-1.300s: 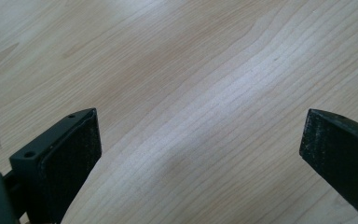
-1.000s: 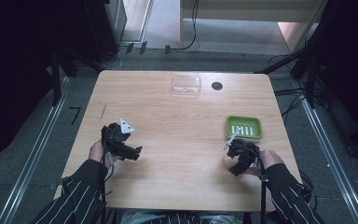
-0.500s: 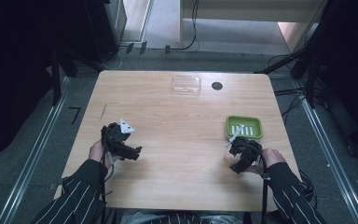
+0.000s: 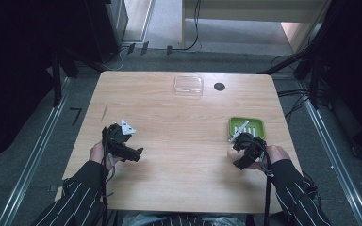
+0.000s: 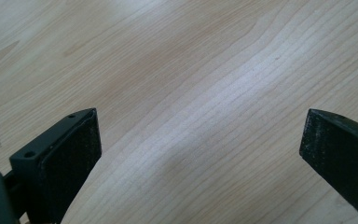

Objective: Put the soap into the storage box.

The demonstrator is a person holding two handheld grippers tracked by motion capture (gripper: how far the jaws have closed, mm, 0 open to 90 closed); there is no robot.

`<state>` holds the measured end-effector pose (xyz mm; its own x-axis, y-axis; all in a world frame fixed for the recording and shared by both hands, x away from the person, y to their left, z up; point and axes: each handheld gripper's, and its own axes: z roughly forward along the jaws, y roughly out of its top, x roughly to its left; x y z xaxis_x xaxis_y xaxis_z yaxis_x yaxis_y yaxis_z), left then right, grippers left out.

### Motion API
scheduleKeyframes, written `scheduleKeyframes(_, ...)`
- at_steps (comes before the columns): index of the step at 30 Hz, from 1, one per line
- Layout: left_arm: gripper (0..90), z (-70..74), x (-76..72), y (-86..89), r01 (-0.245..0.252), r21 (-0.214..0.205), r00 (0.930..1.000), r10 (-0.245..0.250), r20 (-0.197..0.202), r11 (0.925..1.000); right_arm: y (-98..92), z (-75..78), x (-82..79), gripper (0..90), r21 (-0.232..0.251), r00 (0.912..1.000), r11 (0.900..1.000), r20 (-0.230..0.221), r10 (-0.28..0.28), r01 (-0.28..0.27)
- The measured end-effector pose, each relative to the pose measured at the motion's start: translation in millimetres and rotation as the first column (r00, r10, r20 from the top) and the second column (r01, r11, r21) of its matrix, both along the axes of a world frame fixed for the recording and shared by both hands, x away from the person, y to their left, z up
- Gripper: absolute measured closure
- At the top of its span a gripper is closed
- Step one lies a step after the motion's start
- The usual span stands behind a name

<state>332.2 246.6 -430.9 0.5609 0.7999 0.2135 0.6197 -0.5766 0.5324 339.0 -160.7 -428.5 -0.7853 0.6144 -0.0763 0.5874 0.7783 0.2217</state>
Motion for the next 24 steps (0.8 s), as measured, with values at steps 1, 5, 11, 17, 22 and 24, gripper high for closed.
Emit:
scheduleKeyframes(1,0.0,0.0,0.0,0.2,-0.002,0.001,1.0,0.002,0.001,1.0,-0.2,1.3,1.0,33.2,0.0,1.0,1.0,0.001,-0.001,0.001)
scheduleKeyframes(5,0.0,0.2,-0.1,0.8,-0.002,0.001,1.0,0.002,0.001,1.0,-0.3,4.7,4.5,33.2,0.005,0.9999,1.0,0.008,-0.006,0.006)
scheduleKeyframes(11,0.0,0.2,-0.2,0.2,-0.002,0.001,1.0,0.002,0.002,1.0,-0.4,8.4,9.3,33.2,0.007,0.9998,1.0,0.02,-0.005,0.005)
scheduleKeyframes(17,0.0,0.2,-0.1,0.4,-0.001,0.002,1.0,0.001,0.0,1.0,-0.5,12.1,13.8,33.2,0.01,0.9996,0.9999,0.029,-0.004,0.004)
scheduleKeyframes(22,0.0,0.1,0.0,0.5,-0.001,0.002,1.0,0.001,-0.001,1.0,-1.7,15.1,17.9,33.3,0.015,0.9995,0.9999,0.032,-0.008,0.007)
scheduleKeyframes(24,0.0,0.0,0.0,0.3,-0.001,0.0,1.0,0.001,0.0,1.0,-2.4,16.2,19.6,33.3,0.02,0.9991,0.9997,0.038,-0.015,0.015)
